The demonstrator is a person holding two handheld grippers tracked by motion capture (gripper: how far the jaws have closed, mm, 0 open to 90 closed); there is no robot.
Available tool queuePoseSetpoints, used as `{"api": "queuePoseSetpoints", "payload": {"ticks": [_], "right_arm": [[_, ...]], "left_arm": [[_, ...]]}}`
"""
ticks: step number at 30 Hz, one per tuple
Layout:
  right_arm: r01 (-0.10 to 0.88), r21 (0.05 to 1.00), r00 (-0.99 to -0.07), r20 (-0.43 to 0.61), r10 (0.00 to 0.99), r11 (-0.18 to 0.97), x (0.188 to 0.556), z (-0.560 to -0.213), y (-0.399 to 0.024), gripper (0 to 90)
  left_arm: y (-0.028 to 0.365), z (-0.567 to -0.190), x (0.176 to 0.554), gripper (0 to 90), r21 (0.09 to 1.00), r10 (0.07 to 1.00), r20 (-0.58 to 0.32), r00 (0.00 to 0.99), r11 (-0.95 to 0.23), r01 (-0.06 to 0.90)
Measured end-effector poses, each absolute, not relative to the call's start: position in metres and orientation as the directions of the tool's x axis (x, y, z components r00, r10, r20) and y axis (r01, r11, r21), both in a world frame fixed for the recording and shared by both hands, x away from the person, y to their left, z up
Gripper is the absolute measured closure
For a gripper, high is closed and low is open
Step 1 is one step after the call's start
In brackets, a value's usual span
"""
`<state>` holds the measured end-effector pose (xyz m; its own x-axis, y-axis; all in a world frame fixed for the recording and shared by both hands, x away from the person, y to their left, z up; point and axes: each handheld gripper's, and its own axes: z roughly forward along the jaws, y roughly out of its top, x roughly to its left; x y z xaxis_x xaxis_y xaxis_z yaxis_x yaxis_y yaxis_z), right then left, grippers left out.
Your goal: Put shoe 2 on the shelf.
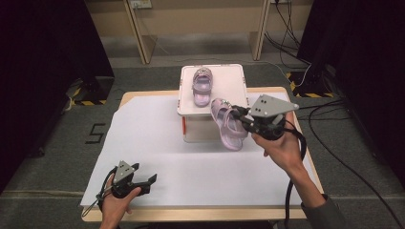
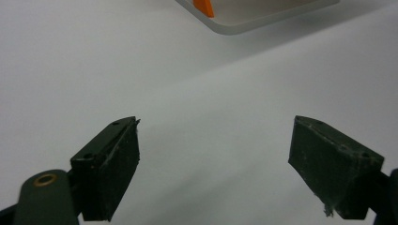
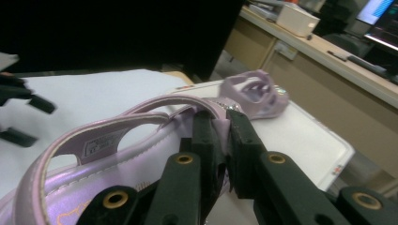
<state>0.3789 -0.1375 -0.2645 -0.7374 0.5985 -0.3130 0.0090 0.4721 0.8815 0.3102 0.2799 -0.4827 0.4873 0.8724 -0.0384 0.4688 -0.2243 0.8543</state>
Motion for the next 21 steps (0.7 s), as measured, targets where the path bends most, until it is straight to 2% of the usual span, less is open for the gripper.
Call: {"api": "queuePoseSetpoints", "payload": {"ticks": [8,21], "right_arm": [[0.032,0.864,-0.702,-0.338,0.627,0.502,0.424,-0.261,-0.135,83.5],[0.045,0.807,-0.629,-0.436,0.644,0.589,0.504,-0.272,-0.115,83.5]], "left_arm": [[0.279,-0.484,0.311,15.9,0.854,0.872,-0.042,0.488,-0.222,0.470],[0.277,-0.484,0.311,16.0,0.853,0.865,-0.038,0.499,-0.232,0.468]]}}
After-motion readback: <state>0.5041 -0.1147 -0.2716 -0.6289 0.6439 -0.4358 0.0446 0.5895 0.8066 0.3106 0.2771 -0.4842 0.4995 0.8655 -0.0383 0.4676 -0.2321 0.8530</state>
